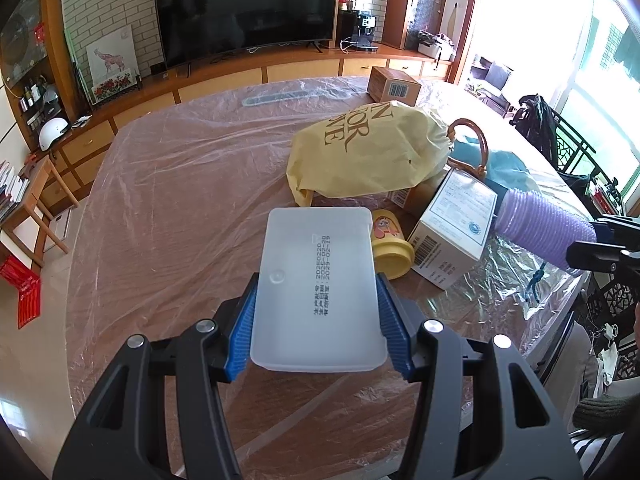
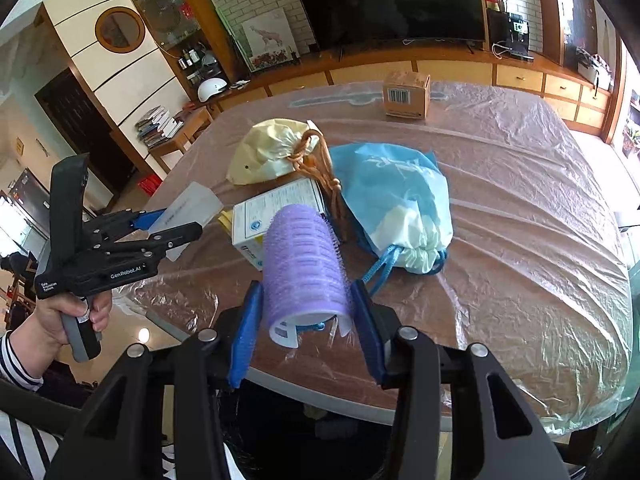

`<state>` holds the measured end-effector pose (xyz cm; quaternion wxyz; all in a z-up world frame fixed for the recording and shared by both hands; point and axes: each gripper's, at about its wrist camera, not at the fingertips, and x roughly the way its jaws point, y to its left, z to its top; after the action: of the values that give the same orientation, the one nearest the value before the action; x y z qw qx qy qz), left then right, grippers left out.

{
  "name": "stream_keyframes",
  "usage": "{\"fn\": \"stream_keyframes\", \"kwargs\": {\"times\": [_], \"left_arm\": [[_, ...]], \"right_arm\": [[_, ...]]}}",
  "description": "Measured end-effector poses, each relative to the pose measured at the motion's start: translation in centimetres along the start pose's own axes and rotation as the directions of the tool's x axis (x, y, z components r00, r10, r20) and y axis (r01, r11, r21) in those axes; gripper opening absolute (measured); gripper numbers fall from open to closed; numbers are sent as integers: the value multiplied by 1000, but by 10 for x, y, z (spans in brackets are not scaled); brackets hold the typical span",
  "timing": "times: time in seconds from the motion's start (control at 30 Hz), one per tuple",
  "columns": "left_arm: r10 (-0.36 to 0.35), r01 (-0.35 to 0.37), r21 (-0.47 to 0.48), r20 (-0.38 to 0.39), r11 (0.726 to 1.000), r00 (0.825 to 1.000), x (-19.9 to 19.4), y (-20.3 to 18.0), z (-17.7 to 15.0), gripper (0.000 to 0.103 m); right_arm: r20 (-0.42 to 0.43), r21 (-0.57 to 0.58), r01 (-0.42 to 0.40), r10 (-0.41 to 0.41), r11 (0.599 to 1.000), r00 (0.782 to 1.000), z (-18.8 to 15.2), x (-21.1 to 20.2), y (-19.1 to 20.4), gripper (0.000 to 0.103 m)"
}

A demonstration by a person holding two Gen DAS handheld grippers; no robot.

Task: Collect trash
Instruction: 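Lift the white tray with the left gripper while the right gripper lifts the purple cups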

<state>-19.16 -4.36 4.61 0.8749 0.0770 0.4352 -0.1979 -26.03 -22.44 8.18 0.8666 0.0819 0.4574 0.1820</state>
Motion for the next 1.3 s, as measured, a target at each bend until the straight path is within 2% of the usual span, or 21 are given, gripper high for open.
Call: {"fn": "stream_keyframes", "kwargs": {"times": [0.3, 0.47, 0.67, 0.73, 0.83, 0.93, 1.17, 1.3], "left_arm": [[-4, 4, -10, 10, 1000, 1000, -3, 1, 0, 55], [-10, 10, -4, 16, 1000, 1000, -4, -2, 0, 55], [-16, 16, 1, 22, 1000, 1000, -6, -4, -1, 55], [-19, 19, 1, 23, 1000, 1000, -6, -5, -2, 55], [-21, 21, -2, 21, 1000, 1000, -6, -5, -3, 55], [-22, 22, -7, 19, 1000, 1000, -6, -4, -4, 55], [-26, 26, -10, 11, 1000, 1000, -2, -4, -3, 55], [-29, 29, -7, 13, 1000, 1000, -1, -5, -1, 55]], "right_arm": [[90, -88, 82, -74, 993, 993, 19, -27, 11, 44], [175, -100, 124, -106, 987, 979, 44, -48, 8, 44], [234, -118, 176, -145, 977, 961, 63, -58, 4, 44], [211, -121, 182, -154, 976, 965, 64, -47, 1, 44], [97, -128, 194, -183, 973, 978, 45, -11, -6, 44], [30, -133, 180, -178, 975, 984, 27, 11, -5, 44], [-67, -171, 178, -191, 969, 979, 6, 42, 2, 45], [-78, -191, 171, -188, 967, 979, 8, 51, 7, 45]]}}
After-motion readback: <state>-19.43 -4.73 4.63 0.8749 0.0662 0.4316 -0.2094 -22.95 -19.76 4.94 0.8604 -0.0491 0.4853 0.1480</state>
